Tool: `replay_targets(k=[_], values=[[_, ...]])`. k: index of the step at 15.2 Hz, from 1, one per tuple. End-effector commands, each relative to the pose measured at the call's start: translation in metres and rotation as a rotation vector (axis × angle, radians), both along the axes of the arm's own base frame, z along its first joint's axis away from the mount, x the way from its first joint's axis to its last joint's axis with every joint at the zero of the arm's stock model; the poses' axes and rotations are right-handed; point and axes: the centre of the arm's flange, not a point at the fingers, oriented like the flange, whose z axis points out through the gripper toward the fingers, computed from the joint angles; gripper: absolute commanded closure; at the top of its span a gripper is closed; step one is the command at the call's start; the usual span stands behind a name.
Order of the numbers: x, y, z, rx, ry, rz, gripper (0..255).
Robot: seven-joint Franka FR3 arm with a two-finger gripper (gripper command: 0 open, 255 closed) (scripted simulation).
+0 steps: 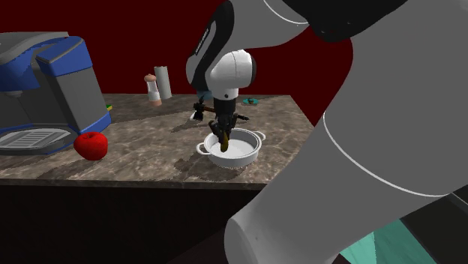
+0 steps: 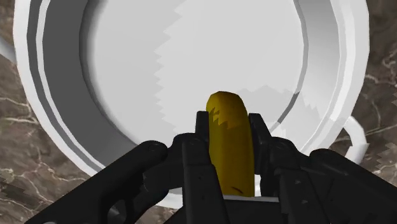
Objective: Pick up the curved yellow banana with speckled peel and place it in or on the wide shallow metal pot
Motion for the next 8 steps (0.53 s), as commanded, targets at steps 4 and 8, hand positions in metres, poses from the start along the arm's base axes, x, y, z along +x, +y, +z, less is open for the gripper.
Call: replay_targets(k=[4, 8], values=[[-0.0002, -0.0003, -0.0038, 0.0, 0.001, -0.001, 255], [-0.0002, -0.0001, -0.0042, 0.0, 0.001, -0.001, 0]])
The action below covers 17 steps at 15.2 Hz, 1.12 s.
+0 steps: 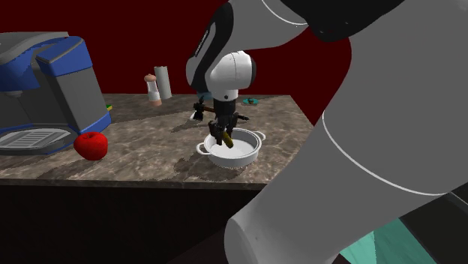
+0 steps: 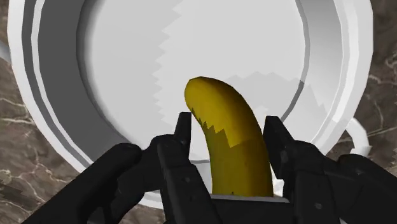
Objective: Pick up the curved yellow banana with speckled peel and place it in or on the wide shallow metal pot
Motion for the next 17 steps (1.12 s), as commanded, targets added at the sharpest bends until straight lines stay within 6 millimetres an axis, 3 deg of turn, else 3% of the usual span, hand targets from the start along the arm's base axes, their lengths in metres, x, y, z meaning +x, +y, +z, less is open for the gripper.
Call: replay_targets(k=[1, 5, 9, 17], values=[[0.0, 0.0, -0.001, 0.0, 0.002, -0.001, 0], [-0.001, -0.001, -0.001, 0.0, 0.002, -0.001, 0], [-0.002, -0.002, 0.049, 0.0, 0.002, -0.001, 0], [-0.002, -0.002, 0.049, 0.0, 0.002, -0.001, 0]])
